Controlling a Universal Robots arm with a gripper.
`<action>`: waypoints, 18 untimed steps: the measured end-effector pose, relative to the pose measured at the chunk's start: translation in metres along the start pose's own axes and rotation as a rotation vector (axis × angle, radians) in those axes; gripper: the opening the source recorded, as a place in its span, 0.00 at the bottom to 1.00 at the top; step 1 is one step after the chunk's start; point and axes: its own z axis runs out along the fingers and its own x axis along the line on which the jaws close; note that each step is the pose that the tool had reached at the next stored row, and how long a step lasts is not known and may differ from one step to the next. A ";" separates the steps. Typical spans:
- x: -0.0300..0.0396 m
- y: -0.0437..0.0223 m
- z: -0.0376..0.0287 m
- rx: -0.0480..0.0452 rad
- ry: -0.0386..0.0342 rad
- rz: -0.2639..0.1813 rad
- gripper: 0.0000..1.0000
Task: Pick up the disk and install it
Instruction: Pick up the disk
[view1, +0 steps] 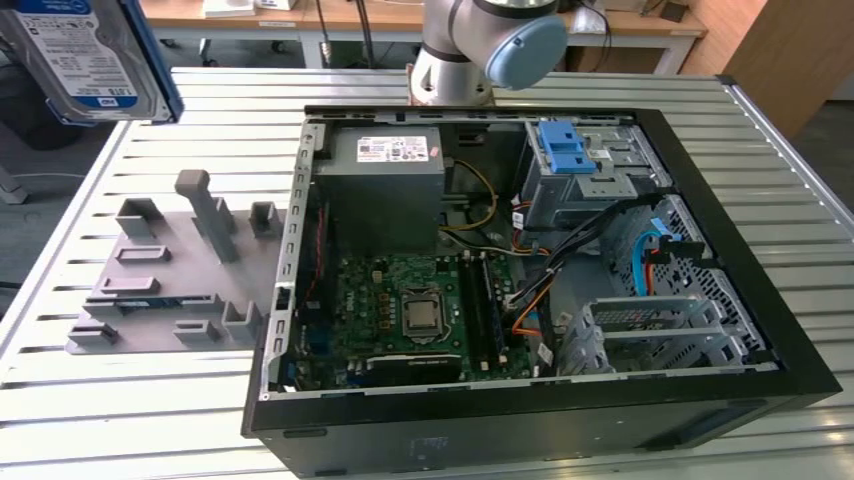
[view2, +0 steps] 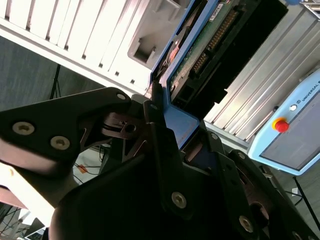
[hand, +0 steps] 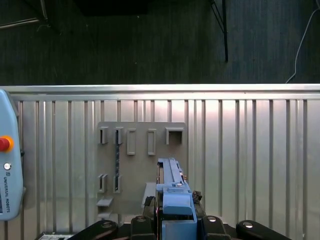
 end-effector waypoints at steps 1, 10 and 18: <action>0.0001 -0.0007 0.0000 0.0001 0.0000 0.000 0.37; 0.0007 -0.0069 0.0001 0.0001 0.0000 0.000 0.37; 0.0013 -0.0138 0.0003 0.0001 0.0000 0.000 0.37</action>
